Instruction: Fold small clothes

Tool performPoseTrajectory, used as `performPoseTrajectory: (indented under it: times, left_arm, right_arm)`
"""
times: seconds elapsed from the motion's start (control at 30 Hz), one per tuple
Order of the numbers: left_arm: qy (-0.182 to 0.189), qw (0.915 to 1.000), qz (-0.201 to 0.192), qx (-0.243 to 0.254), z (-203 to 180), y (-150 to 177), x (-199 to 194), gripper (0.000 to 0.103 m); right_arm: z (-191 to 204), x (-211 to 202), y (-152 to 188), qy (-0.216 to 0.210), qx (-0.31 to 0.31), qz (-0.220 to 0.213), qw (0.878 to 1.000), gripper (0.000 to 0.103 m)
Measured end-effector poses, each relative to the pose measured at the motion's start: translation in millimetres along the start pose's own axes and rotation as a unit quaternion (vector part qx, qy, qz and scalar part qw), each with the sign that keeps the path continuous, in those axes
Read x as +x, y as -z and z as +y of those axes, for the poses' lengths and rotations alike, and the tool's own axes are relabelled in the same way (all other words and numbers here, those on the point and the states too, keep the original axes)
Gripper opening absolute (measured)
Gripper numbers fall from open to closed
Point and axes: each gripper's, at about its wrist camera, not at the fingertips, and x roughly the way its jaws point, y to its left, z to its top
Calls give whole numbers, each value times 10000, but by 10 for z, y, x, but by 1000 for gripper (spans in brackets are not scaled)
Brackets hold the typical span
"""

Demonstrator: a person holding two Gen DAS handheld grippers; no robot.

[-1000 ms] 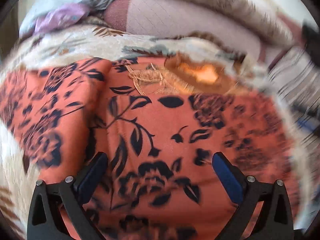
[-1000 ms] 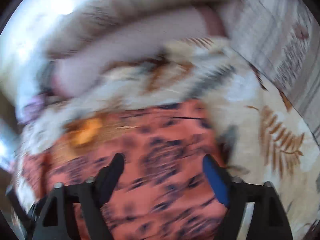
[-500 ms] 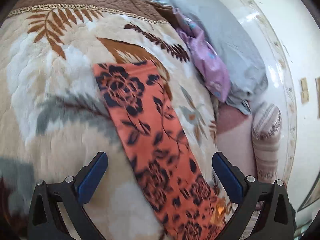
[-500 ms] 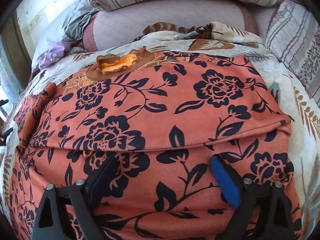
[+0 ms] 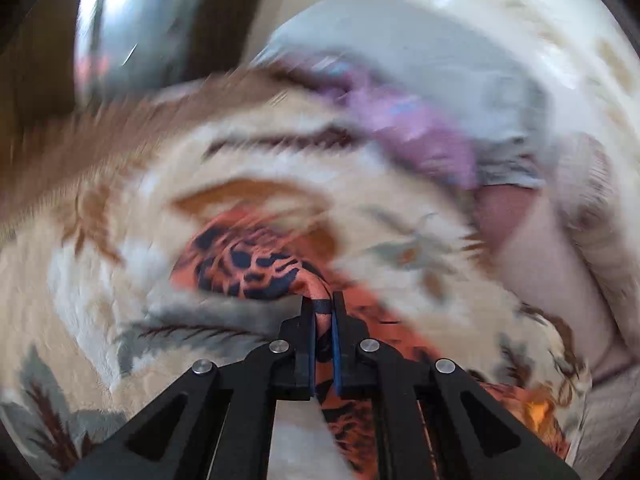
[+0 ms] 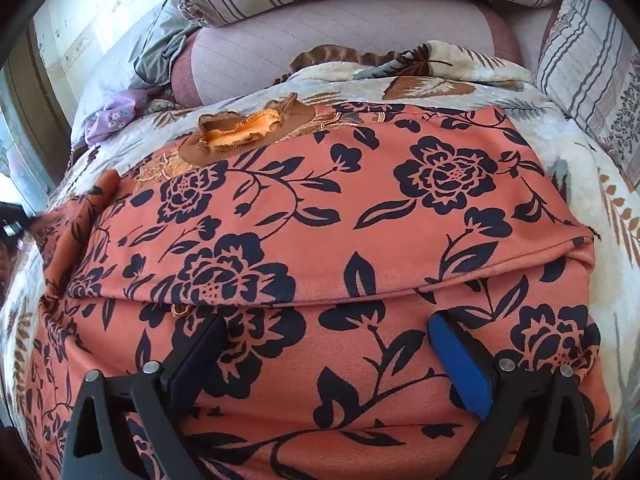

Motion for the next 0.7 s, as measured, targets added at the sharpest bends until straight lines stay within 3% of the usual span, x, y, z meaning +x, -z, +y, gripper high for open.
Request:
performPoseTrajectory:
  times: [0.1, 0.23, 0.37, 0.43, 0.47, 0.5, 0.53, 0.6, 0.63, 0.7]
  left_arm:
    - [622, 9890, -669, 1160, -933, 107, -698, 6]
    - [1543, 9554, -1007, 2307, -2116, 544, -1349, 6]
    - [2273, 9244, -621, 2998, -3013, 1217, -1492, 6]
    - [2362, 9121, -255, 3340, -3340, 1613, -1335, 11]
    - [2362, 9056, 14, 3522, -3468, 1815, -1179, 16]
    - [2275, 9010, 297, 3681, -3539, 1995, -995, 40]
    - [2113, 8979, 598, 3815, -3549, 2132, -827, 64]
    - [1658, 8999, 1023, 3902, -3393, 2303, -566, 65]
    - [1598, 9055, 1006, 3799, -3239, 2290, -538, 65]
    - [1497, 9247, 796, 3408, -2827, 2187, -576, 67]
  right_arm:
    - [-39, -9, 5, -137, 115, -63, 9998, 102]
    - [-133, -45, 13, -425, 368, -182, 9983, 102]
    - [-271, -96, 24, -804, 739, -324, 9935, 101]
    - [-367, -135, 30, -1043, 995, -422, 9887, 100]
    - [-401, -155, 29, -1106, 1095, -454, 9868, 99]
    - [-461, -204, 38, -1210, 1284, -516, 9830, 99]
    - [-522, -262, 48, -1274, 1471, -554, 9793, 99]
    - [-697, -412, 103, -1373, 2007, -607, 9681, 100]
    - [-799, -482, 132, -1421, 2230, -647, 9623, 100]
    - [-980, -584, 152, -1503, 2528, -684, 9533, 100]
